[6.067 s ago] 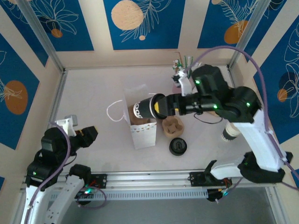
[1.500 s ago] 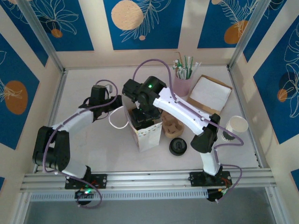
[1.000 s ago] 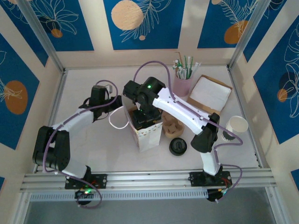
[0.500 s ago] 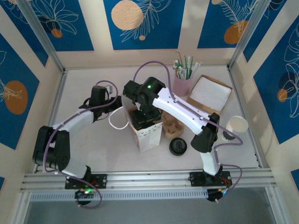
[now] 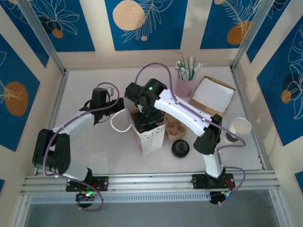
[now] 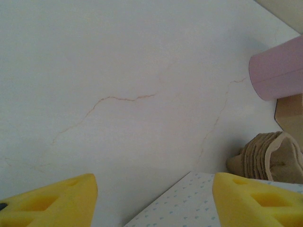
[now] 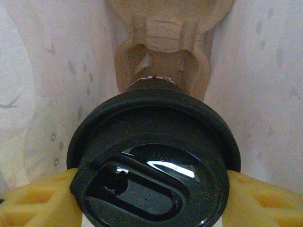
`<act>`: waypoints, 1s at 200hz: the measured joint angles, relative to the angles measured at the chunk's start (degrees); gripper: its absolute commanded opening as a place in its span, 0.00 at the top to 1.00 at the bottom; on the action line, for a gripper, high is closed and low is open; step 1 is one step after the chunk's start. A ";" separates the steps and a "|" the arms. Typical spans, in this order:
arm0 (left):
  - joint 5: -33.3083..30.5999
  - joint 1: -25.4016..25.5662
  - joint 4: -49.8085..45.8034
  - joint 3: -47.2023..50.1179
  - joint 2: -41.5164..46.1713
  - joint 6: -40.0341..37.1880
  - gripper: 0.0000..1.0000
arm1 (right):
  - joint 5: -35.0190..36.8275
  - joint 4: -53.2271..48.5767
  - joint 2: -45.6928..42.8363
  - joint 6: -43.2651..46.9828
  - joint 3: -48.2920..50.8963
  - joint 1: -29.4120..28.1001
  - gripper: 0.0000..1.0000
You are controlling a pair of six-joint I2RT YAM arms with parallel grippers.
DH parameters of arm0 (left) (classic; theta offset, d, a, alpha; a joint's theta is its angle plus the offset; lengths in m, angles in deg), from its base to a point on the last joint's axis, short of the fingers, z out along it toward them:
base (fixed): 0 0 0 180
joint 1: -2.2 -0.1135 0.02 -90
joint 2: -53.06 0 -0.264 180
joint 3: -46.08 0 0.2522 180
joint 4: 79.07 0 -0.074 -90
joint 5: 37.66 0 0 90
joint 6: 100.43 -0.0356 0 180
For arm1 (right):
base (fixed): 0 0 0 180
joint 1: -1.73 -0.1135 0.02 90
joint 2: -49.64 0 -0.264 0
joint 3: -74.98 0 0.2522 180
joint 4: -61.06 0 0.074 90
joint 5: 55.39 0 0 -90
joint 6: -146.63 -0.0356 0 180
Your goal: Pack the takeout coffee
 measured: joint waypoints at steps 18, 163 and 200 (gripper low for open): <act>-0.20 0.00 -0.52 0.11 0.66 -0.13 0.26 | 0.39 0.00 0.00 0.00 0.00 0.00 0.44; -1.53 -2.47 -5.53 0.24 7.69 -1.11 0.00 | 1.27 0.00 1.70 0.66 0.00 0.33 0.45; -2.60 -3.21 -6.58 1.57 10.08 -1.33 0.00 | 1.90 0.00 1.70 0.66 -0.02 0.33 0.45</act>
